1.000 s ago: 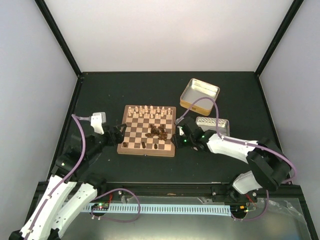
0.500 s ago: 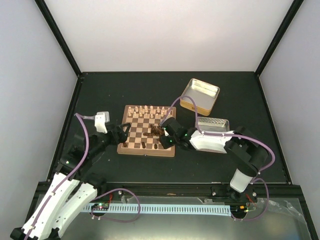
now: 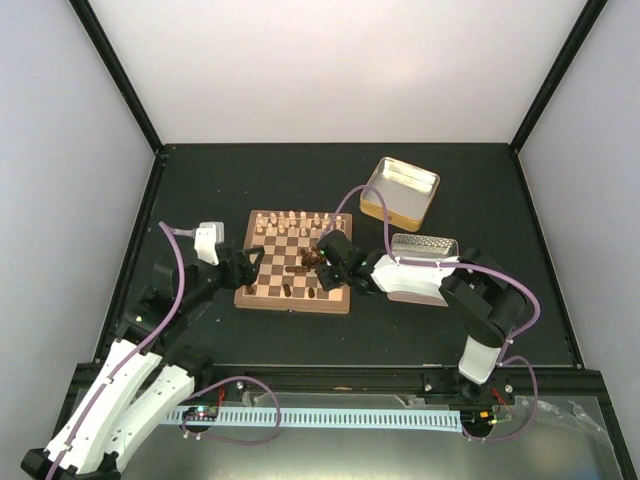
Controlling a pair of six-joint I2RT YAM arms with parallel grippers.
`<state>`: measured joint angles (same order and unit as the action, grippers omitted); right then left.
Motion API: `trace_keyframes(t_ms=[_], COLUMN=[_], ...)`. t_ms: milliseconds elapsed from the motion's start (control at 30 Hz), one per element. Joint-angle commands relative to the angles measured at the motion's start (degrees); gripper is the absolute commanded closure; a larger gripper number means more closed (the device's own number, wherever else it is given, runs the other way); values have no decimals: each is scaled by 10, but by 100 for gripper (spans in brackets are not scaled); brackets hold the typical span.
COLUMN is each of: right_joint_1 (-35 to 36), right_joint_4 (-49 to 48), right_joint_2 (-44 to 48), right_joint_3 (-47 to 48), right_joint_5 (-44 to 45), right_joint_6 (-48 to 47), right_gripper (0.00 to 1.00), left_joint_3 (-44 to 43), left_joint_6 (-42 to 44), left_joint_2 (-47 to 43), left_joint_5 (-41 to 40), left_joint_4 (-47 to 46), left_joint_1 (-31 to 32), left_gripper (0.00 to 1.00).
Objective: Set up the chess pieces on the board
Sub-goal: Pick up the chess piece from the chessboard.
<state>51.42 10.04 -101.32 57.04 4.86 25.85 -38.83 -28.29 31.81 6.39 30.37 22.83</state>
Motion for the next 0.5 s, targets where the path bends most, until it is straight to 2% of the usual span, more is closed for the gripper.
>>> trace_keyframes(t_ms=[0,167,467], right_joint_1=[3,2,2], right_joint_4=[46,51,44], right_joint_2=[0,21,34], right_joint_3=[-4,-13,-30], right_joint_5=[17,6,1], right_joint_6=[16,26,16], right_gripper=[72,80,80], left_joint_3=[-13,-11,3], left_joint_6=[15,21,10], left_joint_2=[8,18,66], left_joint_5=[11,32,85], left_joint_4=[-13,-25,-59], left_joint_1=[-4,-4,-4], left_gripper=[5,5,5])
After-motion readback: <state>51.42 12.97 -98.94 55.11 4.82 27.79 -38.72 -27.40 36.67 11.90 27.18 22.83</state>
